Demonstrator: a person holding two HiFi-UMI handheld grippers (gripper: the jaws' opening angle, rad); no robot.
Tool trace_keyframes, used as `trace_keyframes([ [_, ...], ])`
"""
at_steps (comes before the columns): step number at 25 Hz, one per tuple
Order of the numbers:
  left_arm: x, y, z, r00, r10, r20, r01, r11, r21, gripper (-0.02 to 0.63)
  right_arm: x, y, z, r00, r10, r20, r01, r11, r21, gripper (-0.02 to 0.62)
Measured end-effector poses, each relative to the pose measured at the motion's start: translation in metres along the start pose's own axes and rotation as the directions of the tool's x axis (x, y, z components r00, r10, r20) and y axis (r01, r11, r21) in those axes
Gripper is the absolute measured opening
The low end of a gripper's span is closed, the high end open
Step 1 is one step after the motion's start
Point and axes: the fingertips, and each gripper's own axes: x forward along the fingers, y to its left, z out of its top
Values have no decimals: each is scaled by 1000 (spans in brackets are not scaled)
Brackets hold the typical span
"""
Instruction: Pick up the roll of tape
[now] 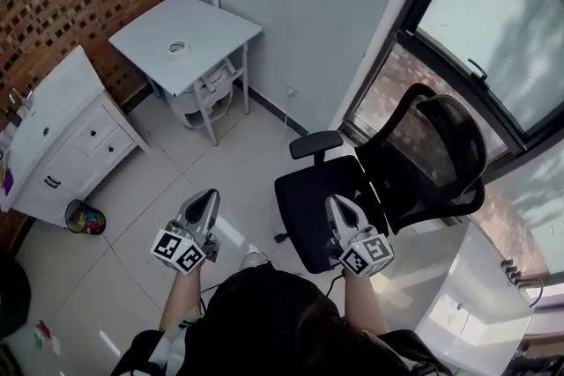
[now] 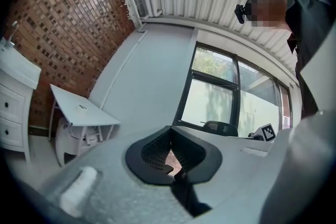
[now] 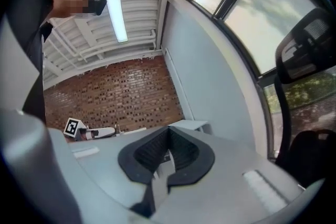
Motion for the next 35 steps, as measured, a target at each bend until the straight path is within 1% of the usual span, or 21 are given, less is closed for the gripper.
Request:
trace_keyframes([
  [2,-22,12,6,997,72,37,-73,997,8,2,18,12,0,997,75,-9,-75,997,-1,6],
  [5,-50,14,15,981,183,70,-184,983,9,2,33,23,-8,986,157,-51,-157,988,7,5],
  [10,-89,1,22,945,303,119,-307,951,21,2,56,36,-15,955,279,-101,-279,960,24,6],
  [12,-110,-6,24,925,352,139,-359,933,25,2,65,49,-23,933,340,-118,-339,940,29,5],
  [16,-155,-20,22,877,449,169,-460,888,25,2,74,84,-33,873,459,-165,-460,887,30,6],
  [20,-188,-30,12,826,530,191,-539,842,-4,2,71,98,-41,833,513,-208,-515,856,49,6],
  [22,-198,-34,7,808,556,195,-563,826,-20,2,69,103,-46,813,535,-229,-539,841,54,6],
  [23,-201,-36,4,803,564,193,-570,821,-25,2,68,106,-47,806,544,-235,-547,835,55,6],
  [24,-204,-38,2,801,568,188,-573,819,-28,2,67,109,-49,801,549,-237,-553,831,55,6],
  [26,-207,-39,-1,807,563,177,-567,823,-32,2,66,112,-54,802,548,-239,-553,831,53,6],
  [31,-207,-19,3,829,531,175,-533,845,-37,2,66,112,-58,833,501,-236,-509,860,30,6],
  [33,-199,-3,11,841,506,191,-509,860,-35,2,71,110,-55,842,488,-232,-499,866,10,5],
  [35,-185,10,20,856,474,206,-479,877,-28,2,81,106,-46,857,470,-212,-481,877,0,6],
])
